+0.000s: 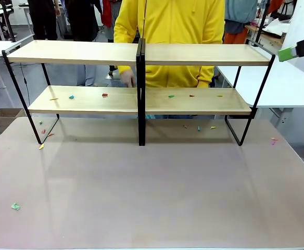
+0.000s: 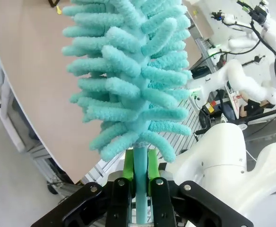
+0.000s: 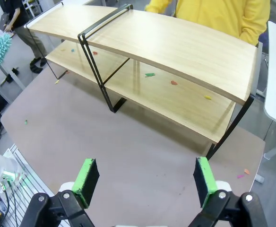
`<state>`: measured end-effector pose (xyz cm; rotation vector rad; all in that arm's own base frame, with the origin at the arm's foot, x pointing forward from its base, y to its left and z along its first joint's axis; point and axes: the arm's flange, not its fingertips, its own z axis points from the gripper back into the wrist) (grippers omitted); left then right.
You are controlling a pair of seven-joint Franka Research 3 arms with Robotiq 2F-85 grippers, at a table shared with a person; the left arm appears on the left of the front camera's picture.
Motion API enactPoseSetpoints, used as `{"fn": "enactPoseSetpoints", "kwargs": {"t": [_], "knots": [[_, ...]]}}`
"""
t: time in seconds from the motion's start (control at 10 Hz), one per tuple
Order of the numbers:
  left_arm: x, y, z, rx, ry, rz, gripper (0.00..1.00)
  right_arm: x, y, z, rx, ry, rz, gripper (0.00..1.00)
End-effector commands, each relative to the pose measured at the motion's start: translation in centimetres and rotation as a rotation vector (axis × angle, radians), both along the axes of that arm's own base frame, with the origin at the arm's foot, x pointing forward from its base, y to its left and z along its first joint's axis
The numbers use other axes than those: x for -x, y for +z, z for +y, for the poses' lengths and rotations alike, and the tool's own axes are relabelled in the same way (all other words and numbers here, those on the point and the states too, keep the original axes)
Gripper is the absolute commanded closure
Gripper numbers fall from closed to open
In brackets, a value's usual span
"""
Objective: Clean the shelves.
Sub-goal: Clean a randomly selected level of the Shelf with the Duster.
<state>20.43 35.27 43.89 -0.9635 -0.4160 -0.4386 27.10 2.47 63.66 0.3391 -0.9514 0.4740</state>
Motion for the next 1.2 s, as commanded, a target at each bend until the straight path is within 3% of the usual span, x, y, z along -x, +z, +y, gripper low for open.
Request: {"fn": "enactPoseSetpoints", "kwargs": {"t": [0.0,0.4,0.6,0.7,0.8,0.9,1.1], "knots": [[0.8,-0.3,-0.2,0.012,-0.014,-0.013,0.88,0.0,0.0,0.0,-0.002,0.001,0.0,0.0],[0.4,-0.3,0.0,0.006,0.005,0.0,0.88,0.0,0.0,0.0,-0.002,0.001,0.0,0.0],[1.3,-0.3,-2.9,-0.185,-0.317,-0.031,0.88,0.0,0.0,0.0,-0.002,0.001,0.0,0.0],[1.7,-0.7,-4.4,-0.353,-0.429,0.045,0.88,0.0,0.0,0.0,-0.002,0.001,0.0,0.0],[1.8,-1.1,-5.4,-0.444,-0.553,0.068,0.88,0.0,0.0,0.0,-0.002,0.001,0.0,0.0],[1.4,-1.5,-6.6,-0.524,-0.584,0.124,0.88,0.0,0.0,0.0,-0.002,0.001,0.0,0.0],[-0.2,-1.3,-11.0,-0.556,-0.578,0.156,0.88,0.0,0.0,0.0,-0.002,0.001,0.0,0.0]]}}
